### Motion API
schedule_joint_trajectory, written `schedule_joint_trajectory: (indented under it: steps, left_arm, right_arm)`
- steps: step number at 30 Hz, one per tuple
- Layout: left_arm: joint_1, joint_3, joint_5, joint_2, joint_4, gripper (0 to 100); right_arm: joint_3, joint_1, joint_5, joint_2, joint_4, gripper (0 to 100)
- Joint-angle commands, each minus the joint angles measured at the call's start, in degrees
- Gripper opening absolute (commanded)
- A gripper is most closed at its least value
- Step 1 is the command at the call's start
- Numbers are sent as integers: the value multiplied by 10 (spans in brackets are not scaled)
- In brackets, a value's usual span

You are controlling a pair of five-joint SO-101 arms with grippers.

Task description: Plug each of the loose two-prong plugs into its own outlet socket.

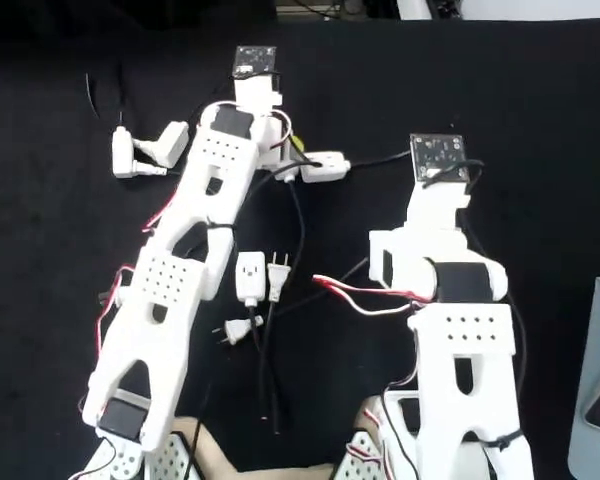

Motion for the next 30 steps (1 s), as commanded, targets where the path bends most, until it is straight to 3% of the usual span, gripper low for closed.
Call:
schedule_joint_trajectory:
  steps: [1,7,14,20,30]
  left_arm:
    - [11,-64,1,20,-8,278]
    - [9,-91,-33,62,2,259]
    - [5,-93,-101,62,11,60]
    - [16,-224,-120,62,139,29]
    - [20,-220,-121,-82,253,28]
  right_arm:
    - [-30,4,4,-15,2,150]
    - [-30,4,4,-15,2,149]
    - [-31,4,4,-15,2,149]
    - [-31,4,4,-15,2,149]
    - [-30,4,4,-15,2,149]
